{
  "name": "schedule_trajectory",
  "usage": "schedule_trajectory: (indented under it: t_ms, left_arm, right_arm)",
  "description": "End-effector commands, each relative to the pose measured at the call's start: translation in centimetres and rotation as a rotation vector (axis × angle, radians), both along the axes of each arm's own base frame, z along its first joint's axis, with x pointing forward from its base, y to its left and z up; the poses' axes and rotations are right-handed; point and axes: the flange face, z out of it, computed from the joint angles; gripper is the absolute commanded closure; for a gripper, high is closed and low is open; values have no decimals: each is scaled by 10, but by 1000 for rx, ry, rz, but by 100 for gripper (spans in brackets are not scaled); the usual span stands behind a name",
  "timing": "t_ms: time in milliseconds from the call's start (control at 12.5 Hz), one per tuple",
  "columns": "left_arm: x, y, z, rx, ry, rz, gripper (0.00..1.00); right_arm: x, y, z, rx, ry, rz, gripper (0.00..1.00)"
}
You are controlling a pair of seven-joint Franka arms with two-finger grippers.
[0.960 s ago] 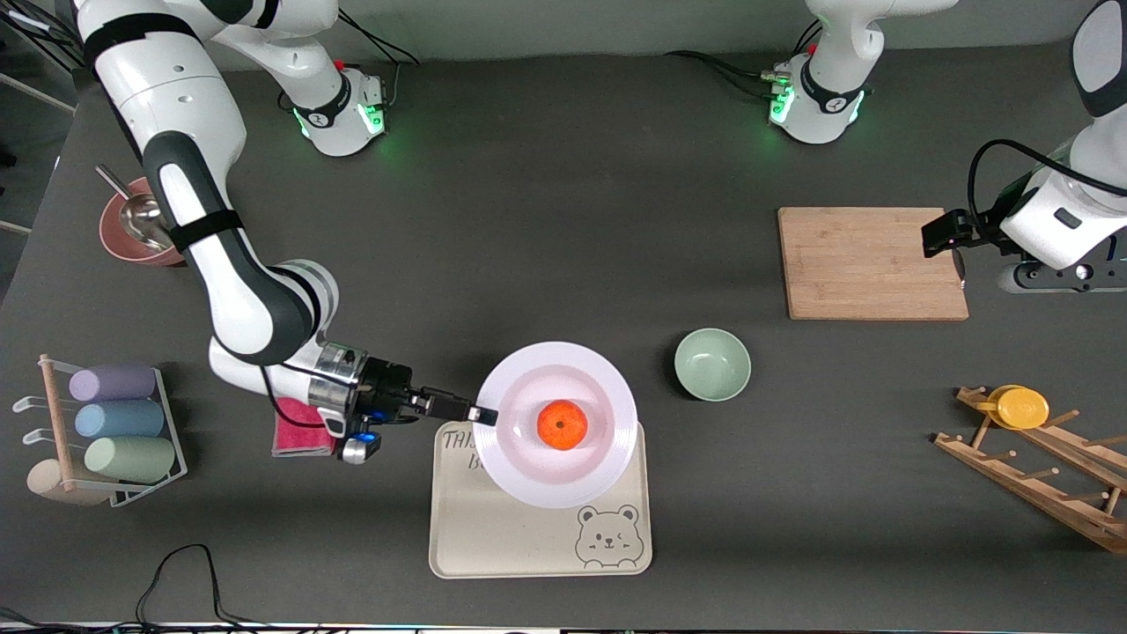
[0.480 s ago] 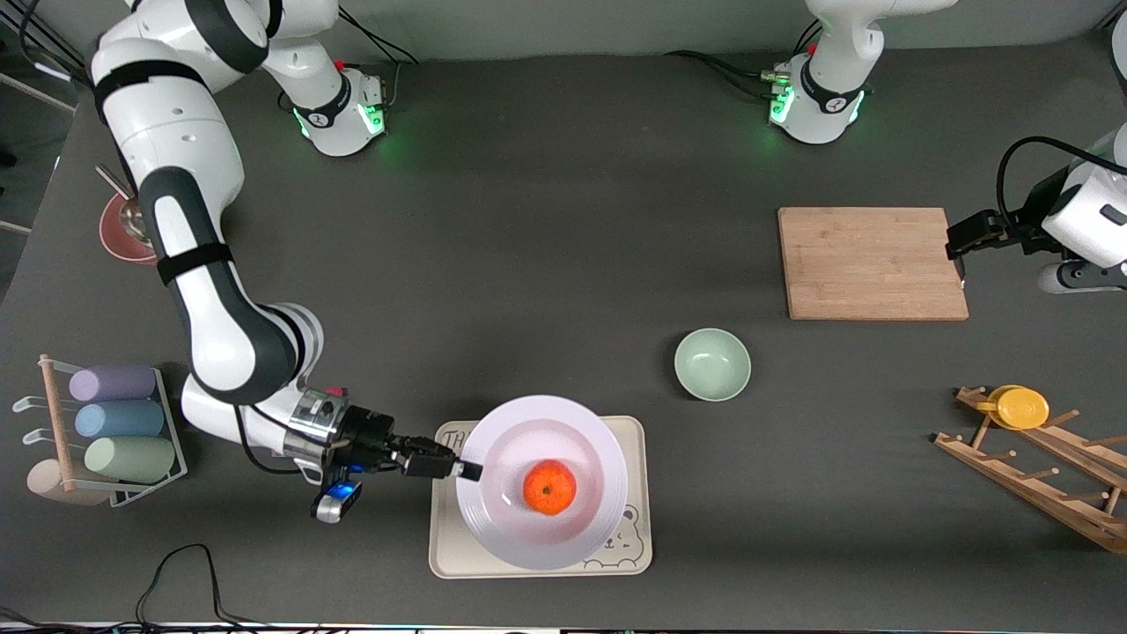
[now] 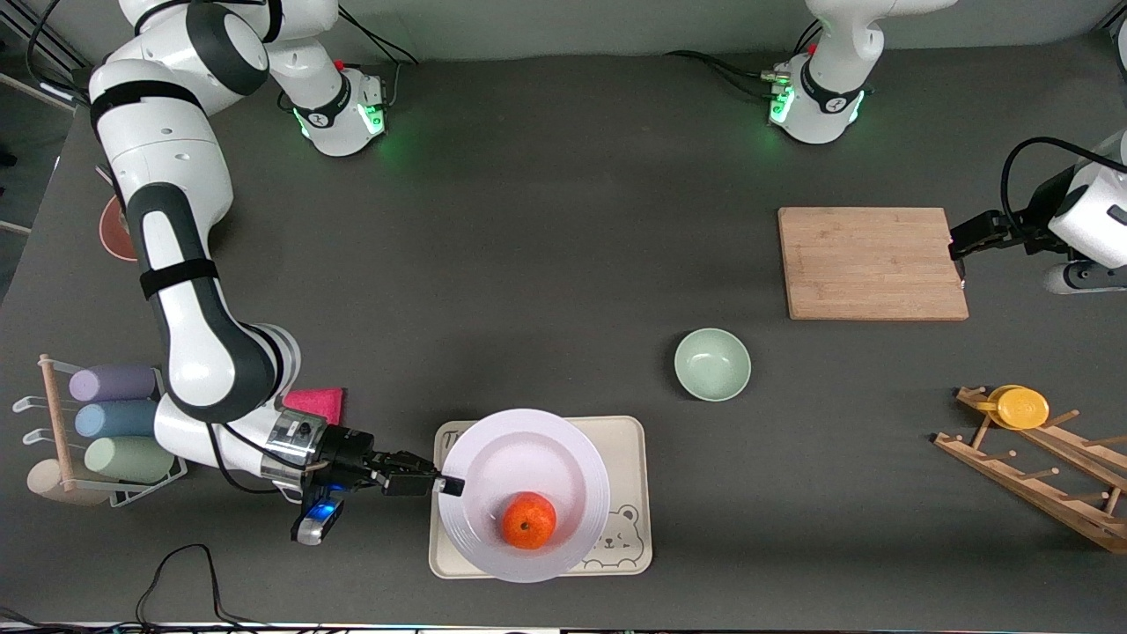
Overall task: Place orange and plate with both arms
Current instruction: 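Adjust the plate on the bear tray with the right gripper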
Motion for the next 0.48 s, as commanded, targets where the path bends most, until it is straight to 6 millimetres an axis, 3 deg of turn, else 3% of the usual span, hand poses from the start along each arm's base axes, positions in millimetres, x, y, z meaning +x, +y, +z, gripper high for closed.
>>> schedule_trajectory:
  t_ms: [0, 240, 400]
  left_arm:
    - [-4, 1, 4, -12, 10, 4, 0]
    - [-3, 4, 6, -11, 4, 10, 0]
    - [-2, 6, 7, -12, -9, 14, 0]
  right_arm:
    - [7, 1, 6, 11, 7, 7, 100]
    - [8, -1, 2, -4, -5, -4, 100]
    - [15, -9, -17, -47, -39, -74, 100]
